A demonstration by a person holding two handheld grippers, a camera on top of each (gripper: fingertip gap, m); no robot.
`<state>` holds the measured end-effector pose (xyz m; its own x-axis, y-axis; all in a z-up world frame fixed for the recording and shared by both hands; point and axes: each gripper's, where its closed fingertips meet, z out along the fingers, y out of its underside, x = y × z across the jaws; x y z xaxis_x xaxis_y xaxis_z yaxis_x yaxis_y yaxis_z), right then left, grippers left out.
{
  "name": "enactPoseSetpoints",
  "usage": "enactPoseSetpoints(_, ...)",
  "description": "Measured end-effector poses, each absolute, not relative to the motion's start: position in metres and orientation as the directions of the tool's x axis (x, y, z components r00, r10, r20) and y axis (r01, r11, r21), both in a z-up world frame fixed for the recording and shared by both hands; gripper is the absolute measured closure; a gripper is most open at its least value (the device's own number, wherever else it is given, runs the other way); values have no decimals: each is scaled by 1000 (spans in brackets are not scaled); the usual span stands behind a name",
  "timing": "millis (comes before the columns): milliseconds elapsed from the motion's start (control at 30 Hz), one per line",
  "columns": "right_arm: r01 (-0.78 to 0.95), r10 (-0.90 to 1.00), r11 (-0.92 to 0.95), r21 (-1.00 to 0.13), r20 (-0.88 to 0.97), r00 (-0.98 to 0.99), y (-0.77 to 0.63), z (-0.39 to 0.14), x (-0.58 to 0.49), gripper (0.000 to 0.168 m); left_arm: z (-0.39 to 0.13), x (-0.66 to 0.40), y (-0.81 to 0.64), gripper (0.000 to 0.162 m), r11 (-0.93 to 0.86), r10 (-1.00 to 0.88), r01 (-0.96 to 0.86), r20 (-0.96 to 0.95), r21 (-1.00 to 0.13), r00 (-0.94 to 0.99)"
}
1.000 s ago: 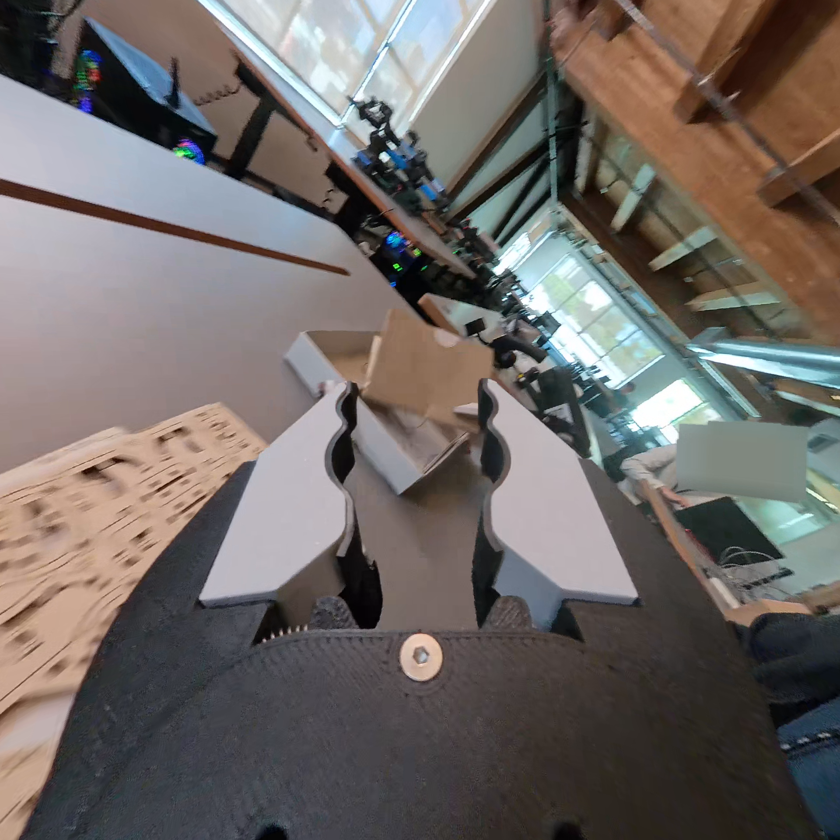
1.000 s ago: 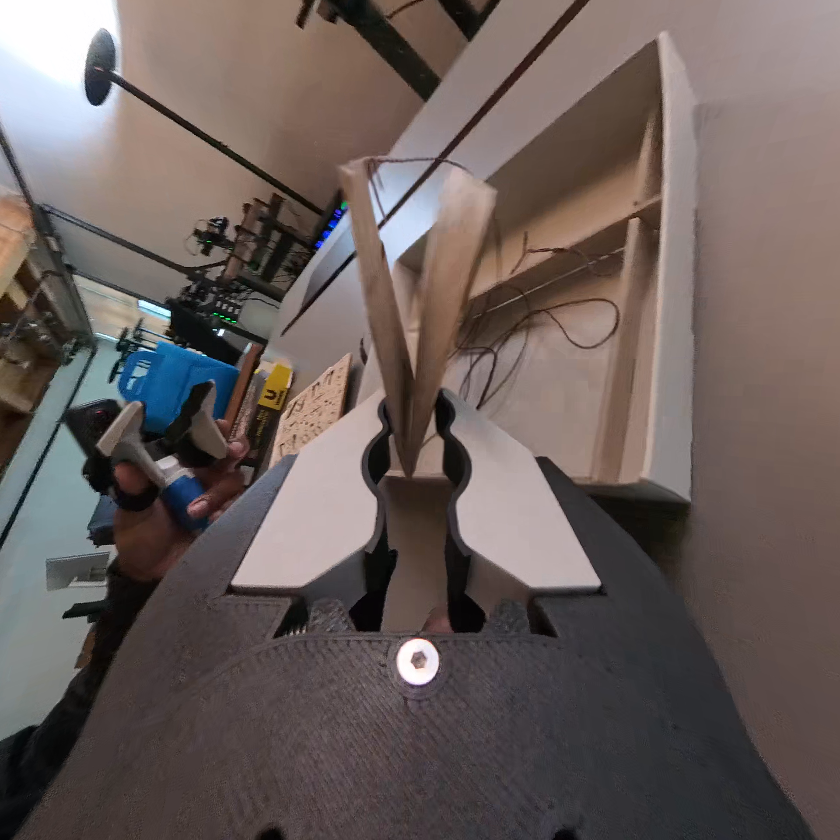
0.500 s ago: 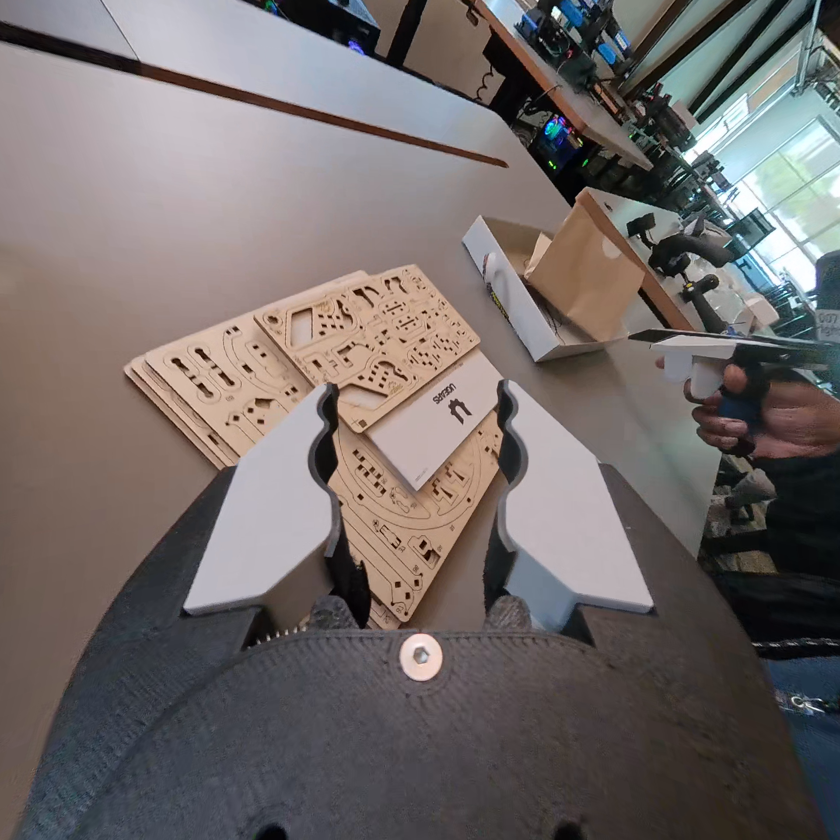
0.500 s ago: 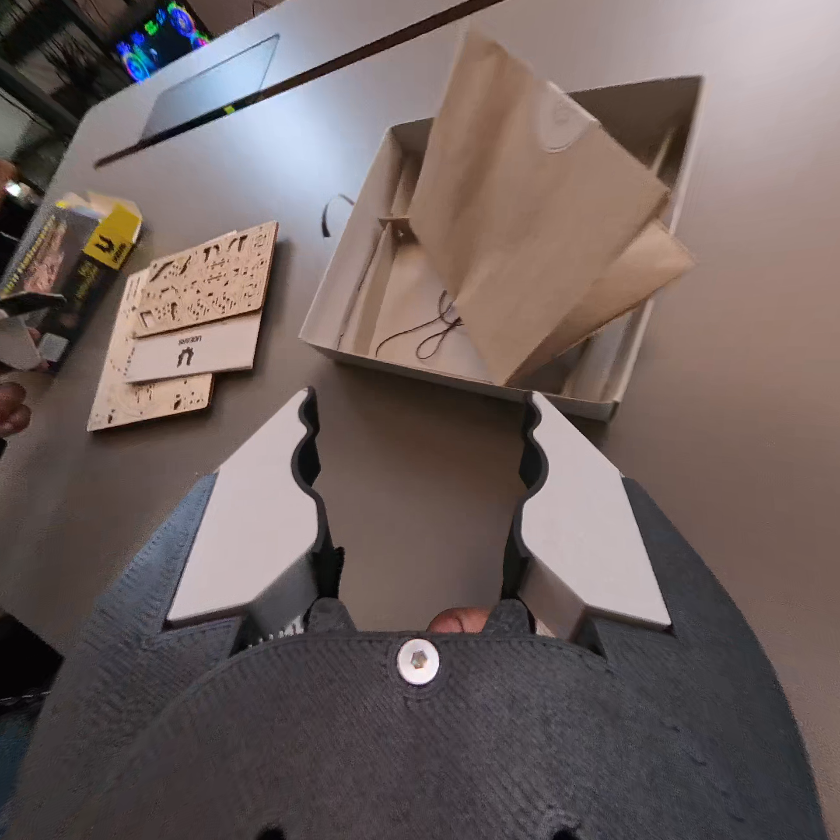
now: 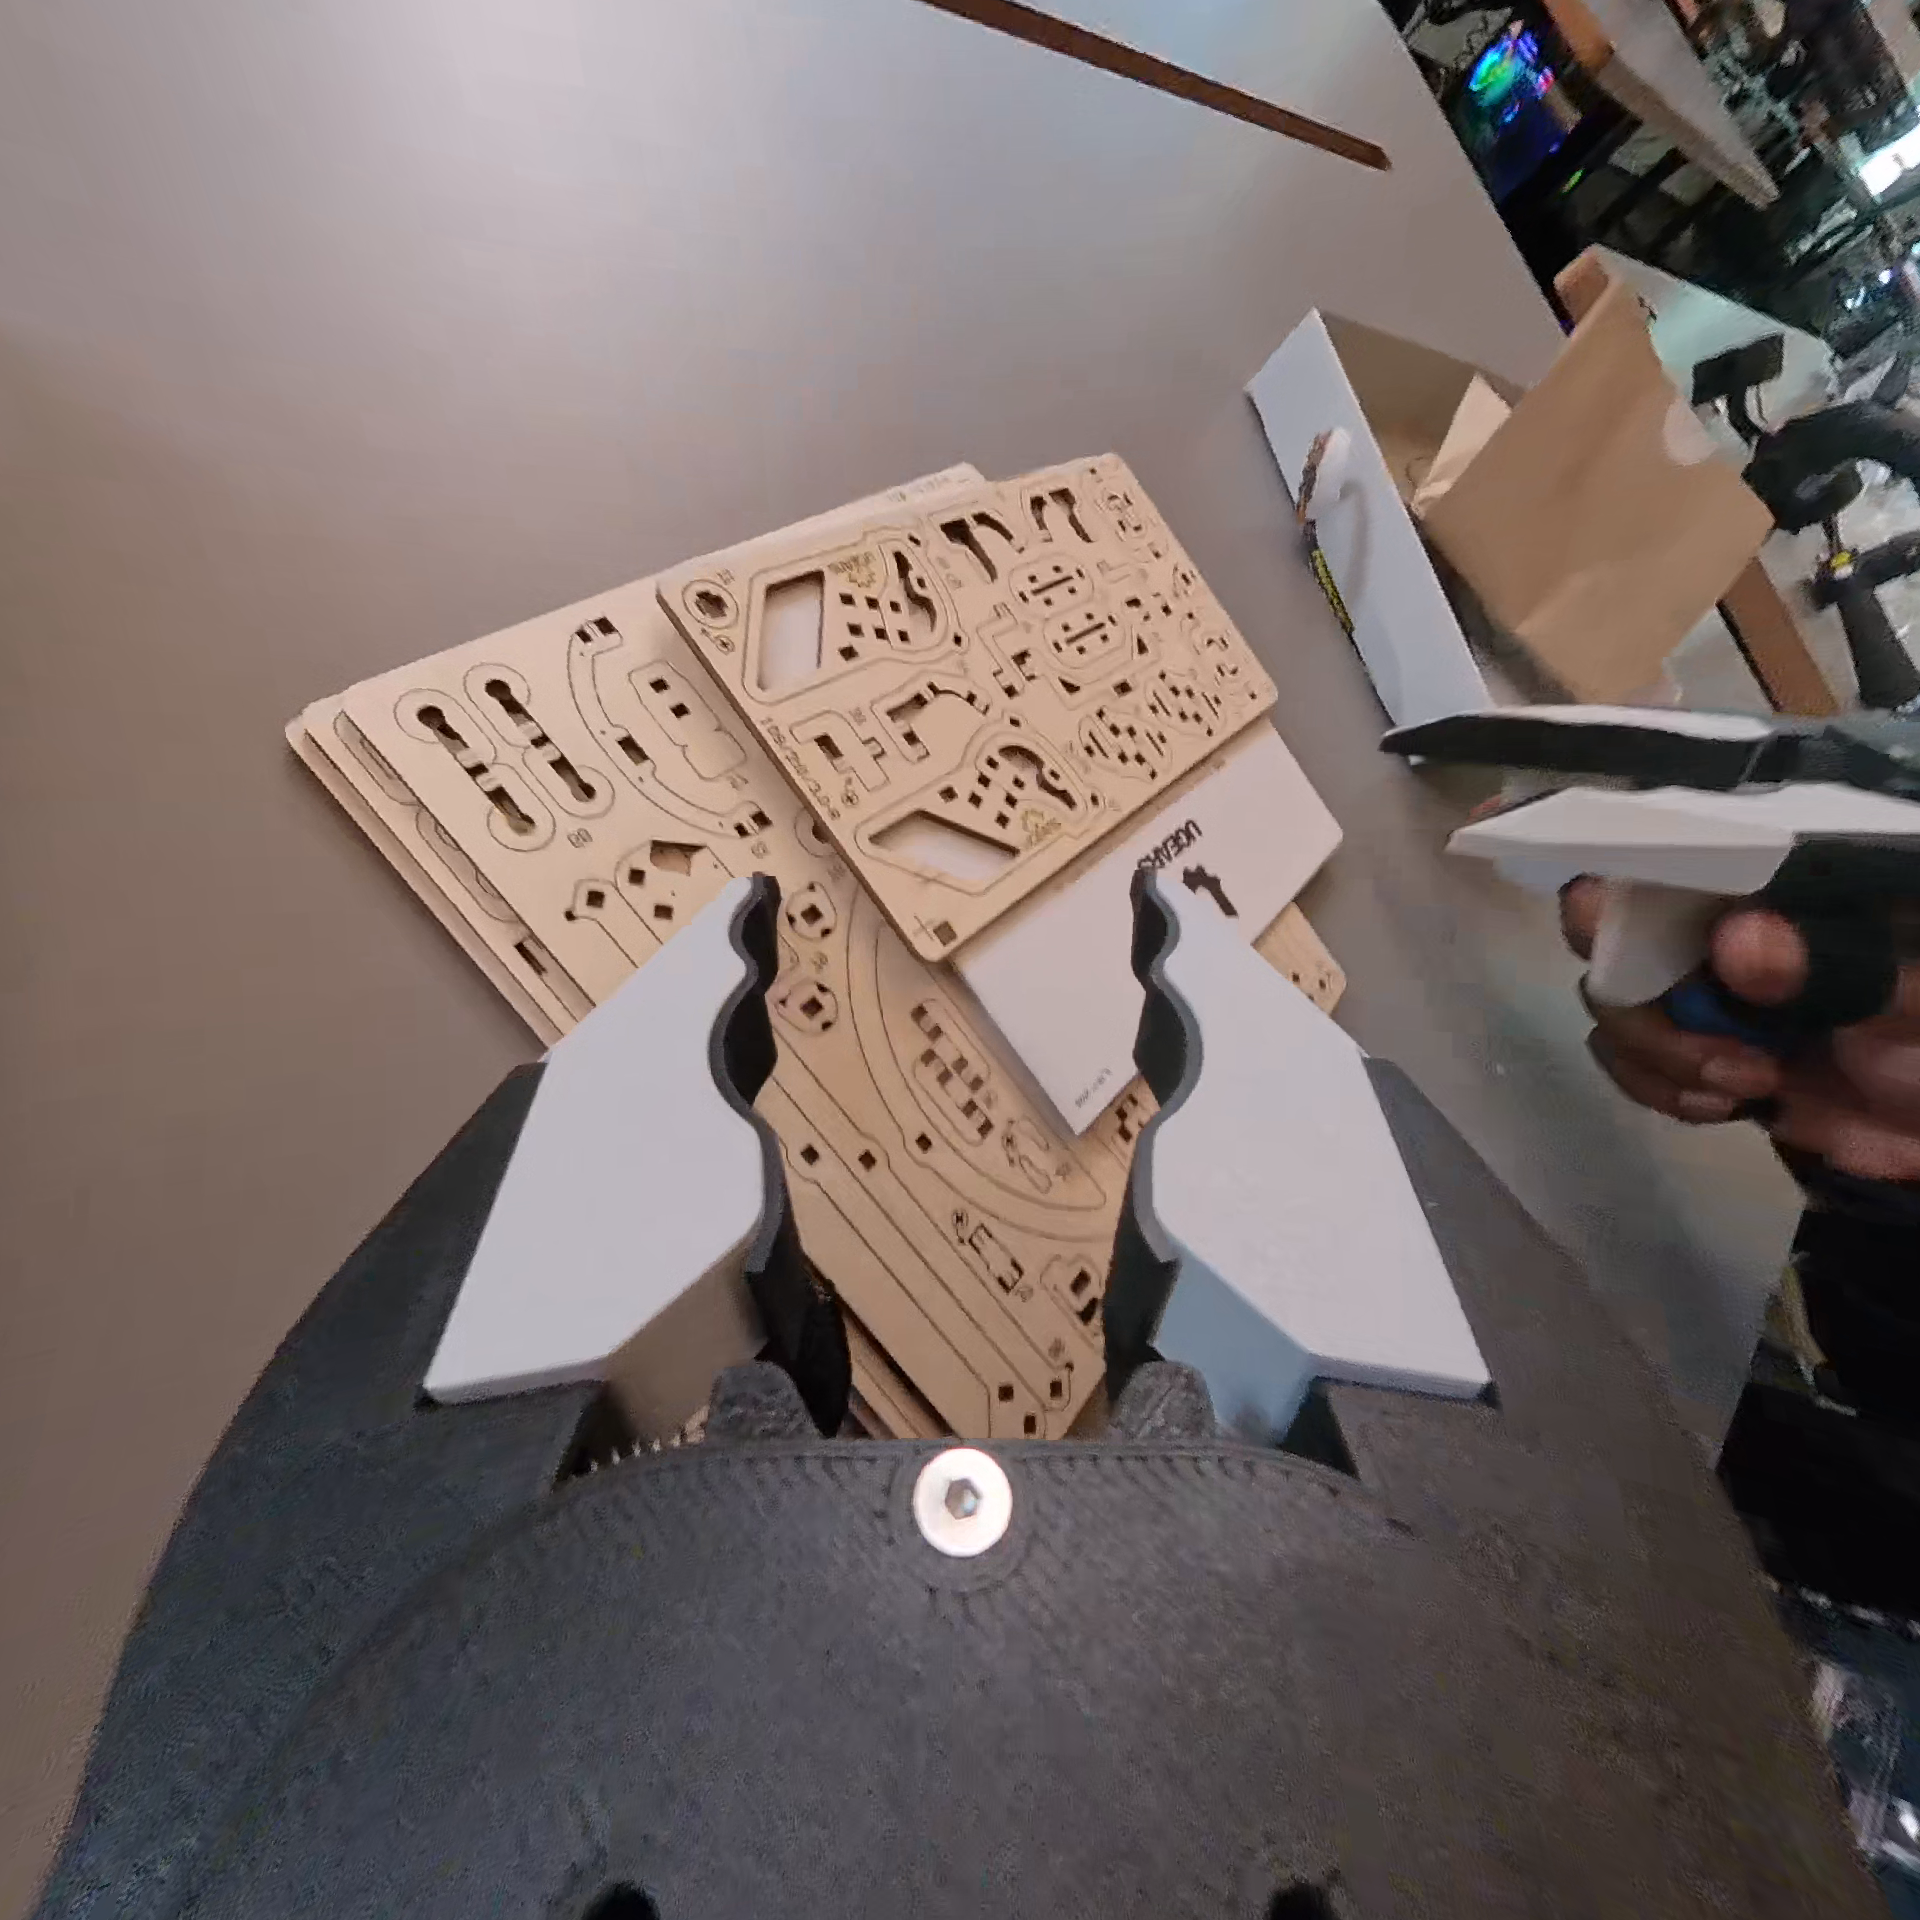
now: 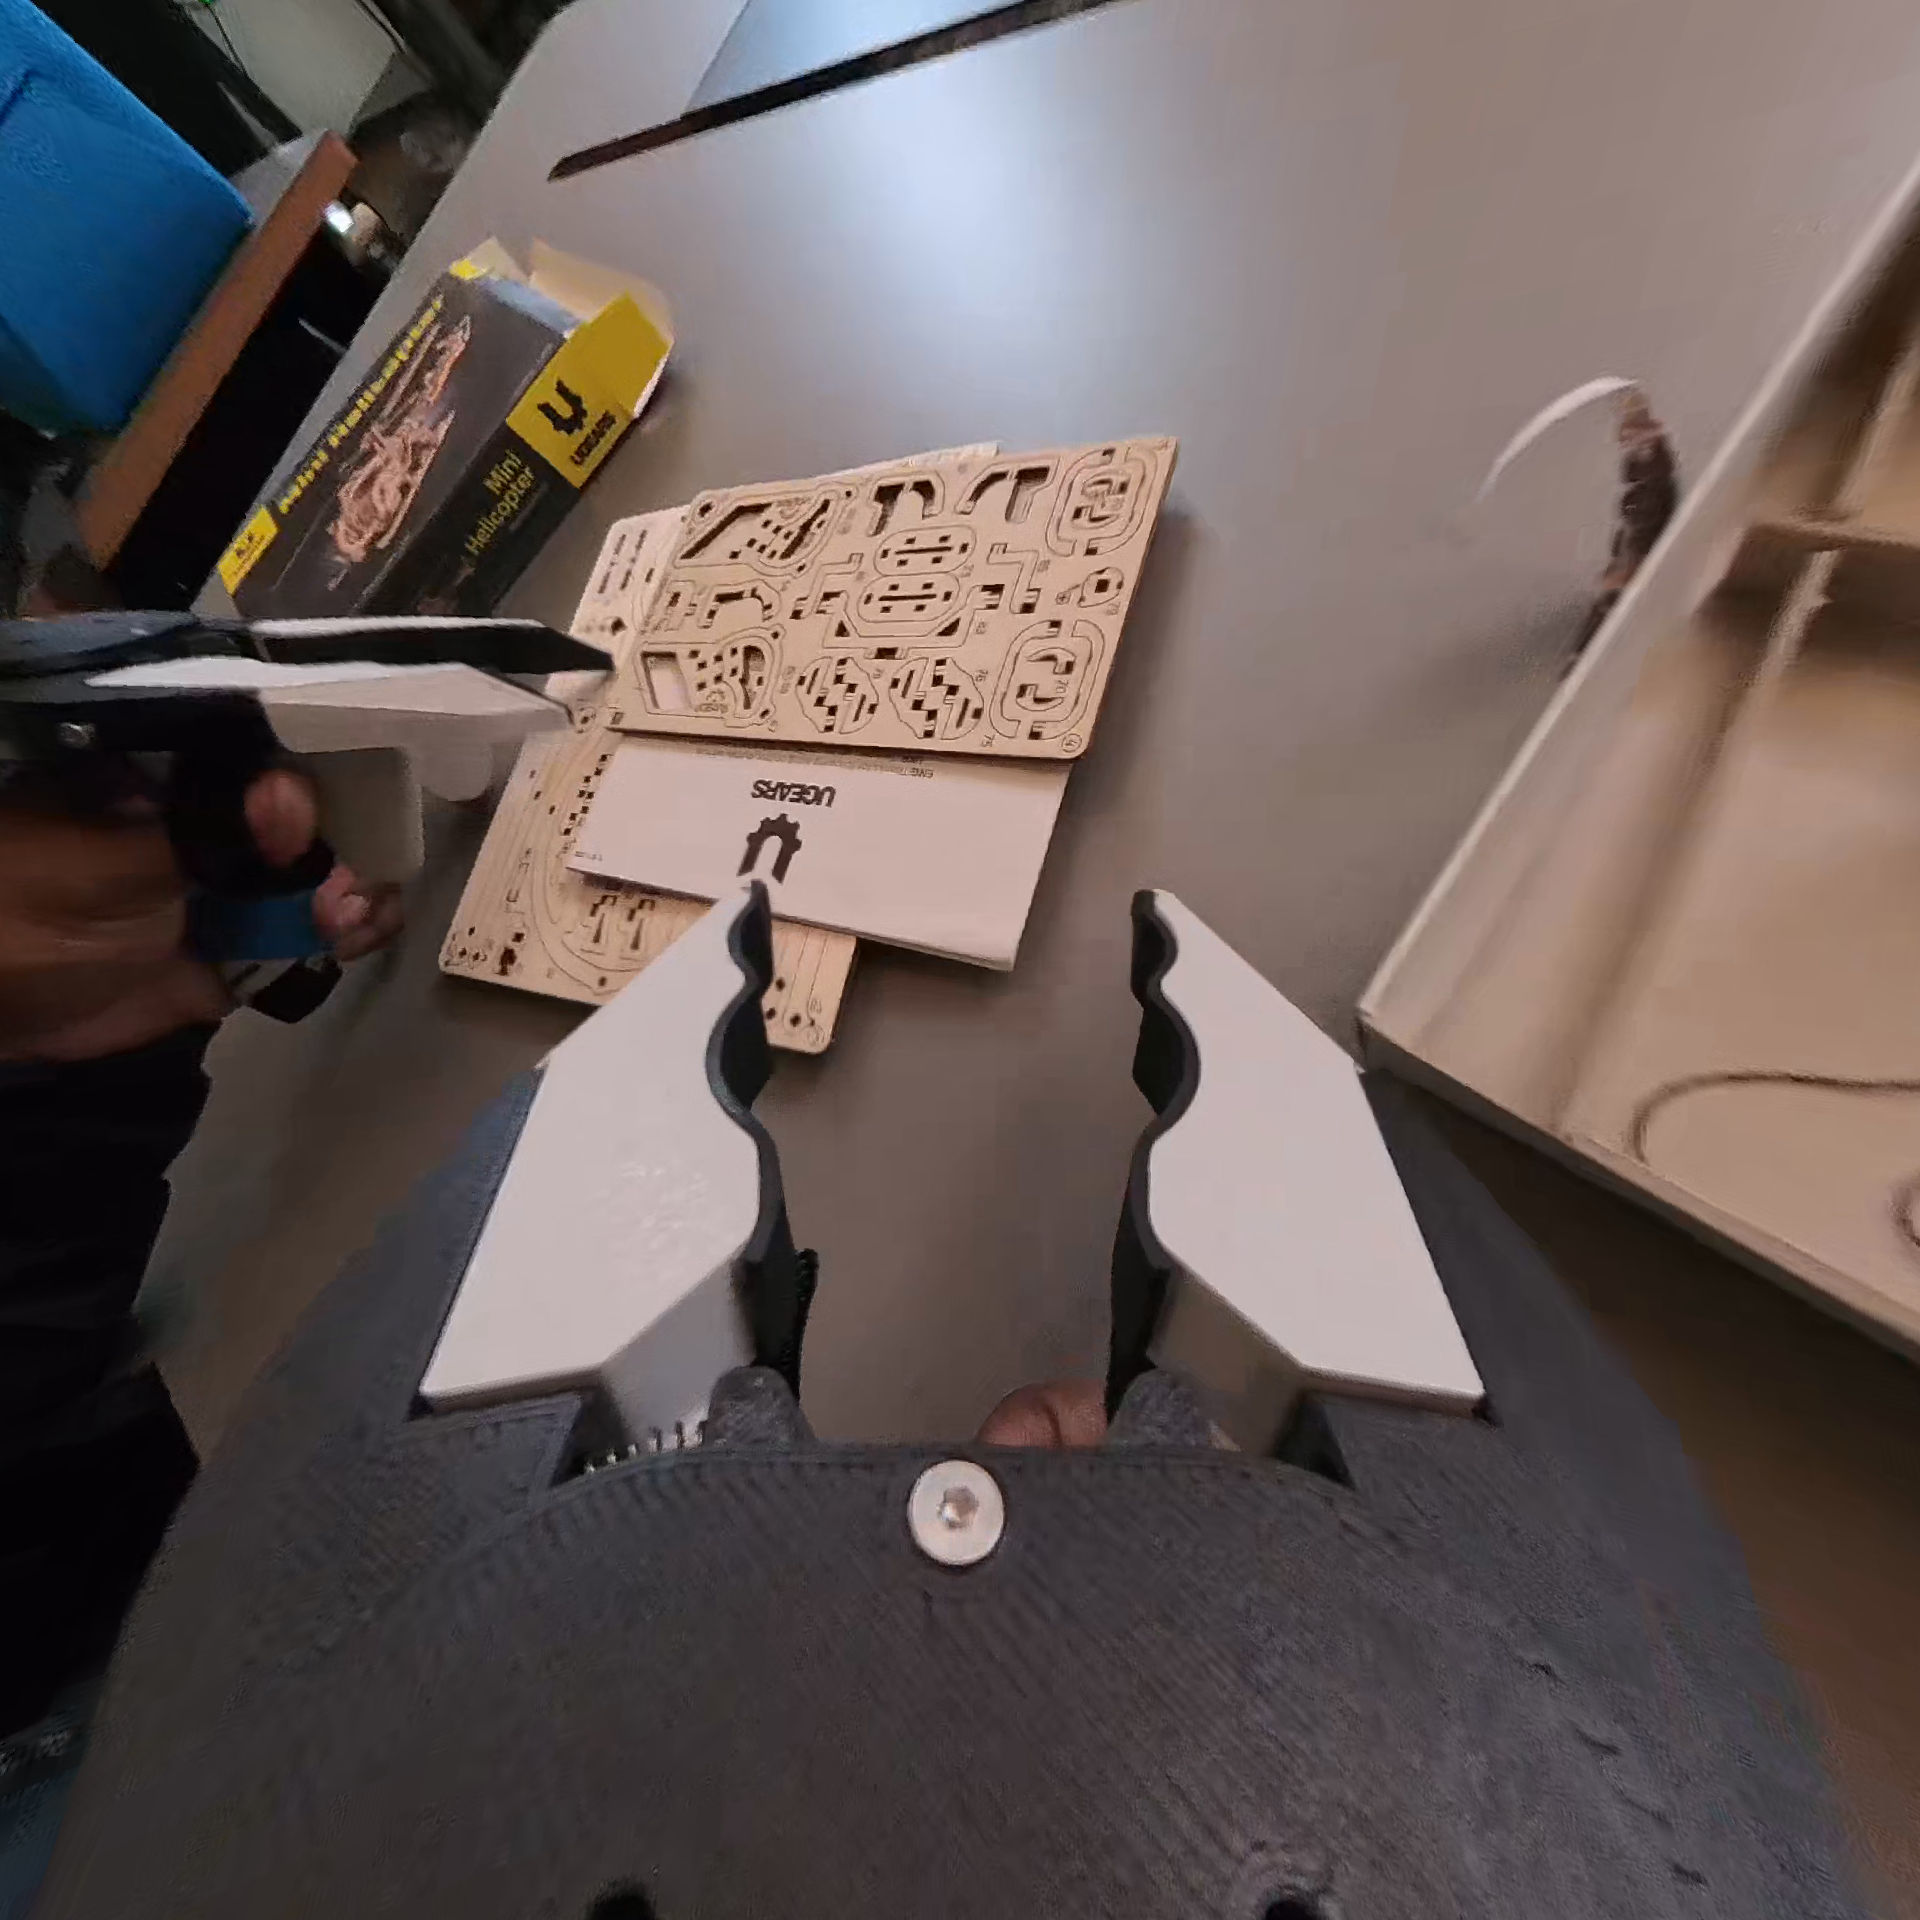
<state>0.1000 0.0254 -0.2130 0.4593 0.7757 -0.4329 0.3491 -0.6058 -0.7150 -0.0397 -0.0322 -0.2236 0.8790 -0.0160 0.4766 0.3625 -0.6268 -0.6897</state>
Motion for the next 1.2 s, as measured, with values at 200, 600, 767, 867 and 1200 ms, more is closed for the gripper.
enactPoseSetpoints(200, 366, 739, -663, -653, -495, 457, 27, -230, 78, 92, -222, -31, -18, 94, -661, -28, 363, 505, -657, 863)
enactPoseSetpoints(600, 261, 652, -758, -597, -692, 310, 11, -213, 78, 100, -206, -30, -13, 93, -617, -75, 422, 583, -665, 809)
enactPoseSetpoints(767, 317, 736, -674, -667, -572, 361, 8, -220, 88, 99, -218, -36, -33, 92, -650, -47, 336, 478, -681, 877)
enactPoseSetpoints(867, 333, 710, -704, -627, -614, 345, 2, -225, 81, 102, -224, -29, -36, 91, -681, -55, 307, 464, -665, 884)
enactPoseSetpoints(1200, 348, 695, -719, -602, -642, 324, -6, -224, 72, 105, -222, -16, -40, 86, -675, -73, 327, 500, -662, 863)
